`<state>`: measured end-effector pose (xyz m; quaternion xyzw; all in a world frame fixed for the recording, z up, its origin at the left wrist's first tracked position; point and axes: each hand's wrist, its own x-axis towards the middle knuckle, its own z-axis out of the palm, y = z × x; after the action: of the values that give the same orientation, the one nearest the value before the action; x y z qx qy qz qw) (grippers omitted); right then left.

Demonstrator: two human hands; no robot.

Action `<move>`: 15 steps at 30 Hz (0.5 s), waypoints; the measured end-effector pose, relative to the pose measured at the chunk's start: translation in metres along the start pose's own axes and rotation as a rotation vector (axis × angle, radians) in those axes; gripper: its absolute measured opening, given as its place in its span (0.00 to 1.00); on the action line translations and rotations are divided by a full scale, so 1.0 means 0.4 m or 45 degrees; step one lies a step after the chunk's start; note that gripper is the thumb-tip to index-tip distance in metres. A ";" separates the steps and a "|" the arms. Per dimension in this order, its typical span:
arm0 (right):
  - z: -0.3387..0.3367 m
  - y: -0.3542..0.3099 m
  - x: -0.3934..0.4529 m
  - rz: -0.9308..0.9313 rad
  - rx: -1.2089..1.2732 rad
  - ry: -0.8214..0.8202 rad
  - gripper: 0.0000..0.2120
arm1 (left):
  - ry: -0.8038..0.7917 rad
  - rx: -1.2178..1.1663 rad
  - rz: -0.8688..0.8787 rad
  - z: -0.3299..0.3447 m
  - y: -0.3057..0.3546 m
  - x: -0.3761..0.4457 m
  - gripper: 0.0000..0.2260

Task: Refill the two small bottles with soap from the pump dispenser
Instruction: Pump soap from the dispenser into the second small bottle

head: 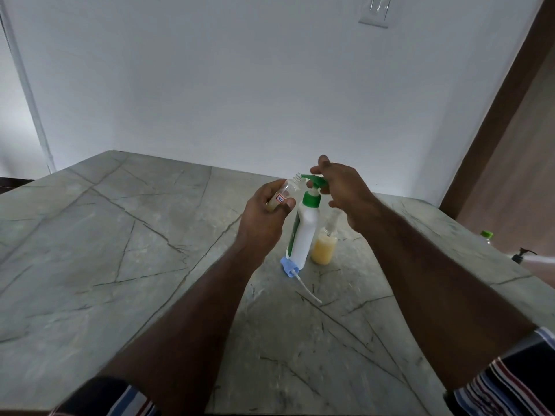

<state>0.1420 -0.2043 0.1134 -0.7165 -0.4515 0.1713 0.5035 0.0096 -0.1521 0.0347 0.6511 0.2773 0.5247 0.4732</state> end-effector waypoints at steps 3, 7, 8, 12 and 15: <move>0.003 -0.004 0.020 0.123 -0.008 -0.026 0.17 | 0.002 0.014 -0.014 0.002 0.000 0.003 0.16; 0.009 -0.006 0.027 0.146 -0.072 -0.056 0.12 | 0.001 0.010 -0.028 0.004 -0.001 0.006 0.16; 0.011 -0.007 0.026 0.146 -0.083 -0.078 0.14 | 0.003 0.012 -0.030 0.004 -0.002 0.008 0.17; 0.011 -0.009 0.023 0.099 -0.149 -0.118 0.15 | 0.002 0.004 -0.018 0.004 -0.003 0.009 0.16; 0.012 -0.004 0.019 0.090 -0.189 -0.129 0.15 | -0.005 0.006 -0.001 0.002 -0.005 0.009 0.15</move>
<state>0.1417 -0.1953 0.1142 -0.7577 -0.4623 0.1910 0.4192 0.0116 -0.1484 0.0343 0.6531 0.2781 0.5225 0.4724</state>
